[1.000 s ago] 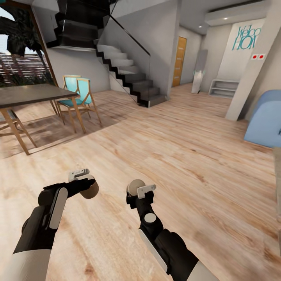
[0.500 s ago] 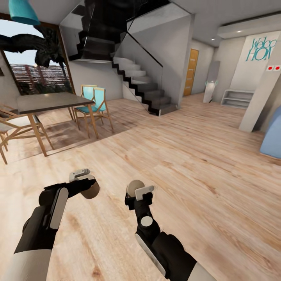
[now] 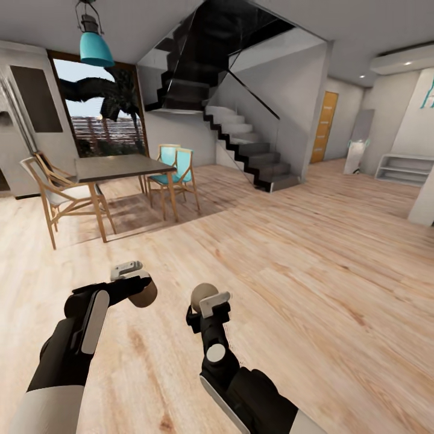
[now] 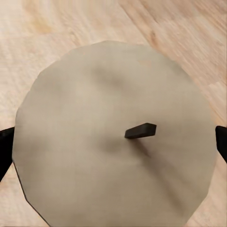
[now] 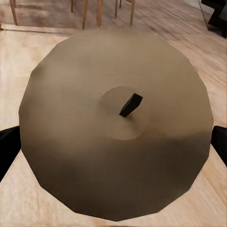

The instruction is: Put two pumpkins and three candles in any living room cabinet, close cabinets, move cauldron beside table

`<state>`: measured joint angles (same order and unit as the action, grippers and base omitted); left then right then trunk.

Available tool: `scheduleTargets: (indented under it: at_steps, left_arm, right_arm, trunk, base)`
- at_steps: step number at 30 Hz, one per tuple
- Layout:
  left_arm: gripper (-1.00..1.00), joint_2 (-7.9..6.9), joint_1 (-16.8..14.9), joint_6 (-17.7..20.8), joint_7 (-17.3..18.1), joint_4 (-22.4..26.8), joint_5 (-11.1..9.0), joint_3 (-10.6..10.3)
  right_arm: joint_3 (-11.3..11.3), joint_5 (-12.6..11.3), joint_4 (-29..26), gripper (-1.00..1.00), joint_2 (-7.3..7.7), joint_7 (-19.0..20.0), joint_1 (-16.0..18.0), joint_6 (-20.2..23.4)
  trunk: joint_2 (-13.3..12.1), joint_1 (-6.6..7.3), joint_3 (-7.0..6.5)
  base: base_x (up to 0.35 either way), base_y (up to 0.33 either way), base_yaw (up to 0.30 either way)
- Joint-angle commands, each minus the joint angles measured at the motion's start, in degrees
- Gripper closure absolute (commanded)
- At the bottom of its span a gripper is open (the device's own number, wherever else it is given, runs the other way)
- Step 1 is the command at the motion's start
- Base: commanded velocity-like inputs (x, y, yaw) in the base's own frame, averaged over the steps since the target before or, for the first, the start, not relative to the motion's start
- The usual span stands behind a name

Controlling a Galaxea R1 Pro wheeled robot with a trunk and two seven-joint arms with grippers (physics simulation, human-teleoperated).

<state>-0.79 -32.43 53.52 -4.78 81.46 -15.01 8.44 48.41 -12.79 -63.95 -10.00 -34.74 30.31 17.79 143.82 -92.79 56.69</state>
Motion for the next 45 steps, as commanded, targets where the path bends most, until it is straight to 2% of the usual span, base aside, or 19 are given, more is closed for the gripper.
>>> scheduleTargets:
  at_steps: [1,6,43,45]
  left_arm:
    - [1.00,0.00,0.00,0.00,0.04,0.01,0.11,-0.01]
    - [1.00,0.00,0.00,0.00,0.04,-0.04,0.07,-0.01]
    - [1.00,0.17,0.00,-0.16,0.04,-0.22,-0.05,-0.09]
    - [1.00,0.17,0.00,-0.17,0.04,-0.25,-0.05,-0.09]
  right_arm:
    - [0.39,0.27,-0.09,1.00,0.00,-0.02,0.01,1.13]
    - [0.78,0.30,-0.21,1.00,0.00,-0.14,0.01,2.40]
    - [0.89,0.22,-0.12,1.00,0.00,-0.15,0.01,2.63]
    - [0.89,0.22,-0.12,1.00,0.00,-0.15,0.01,2.62]
  trunk:
    - [-0.02,0.03,-0.18]
    - [-0.08,0.15,-0.98]
    - [-0.58,1.11,-6.57]
    - [-1.23,1.47,-6.78]
  base:
    - [0.000,0.000,0.254]
    - [0.000,0.000,0.243]
    - [0.000,0.000,0.211]
    - [0.000,0.000,0.162]
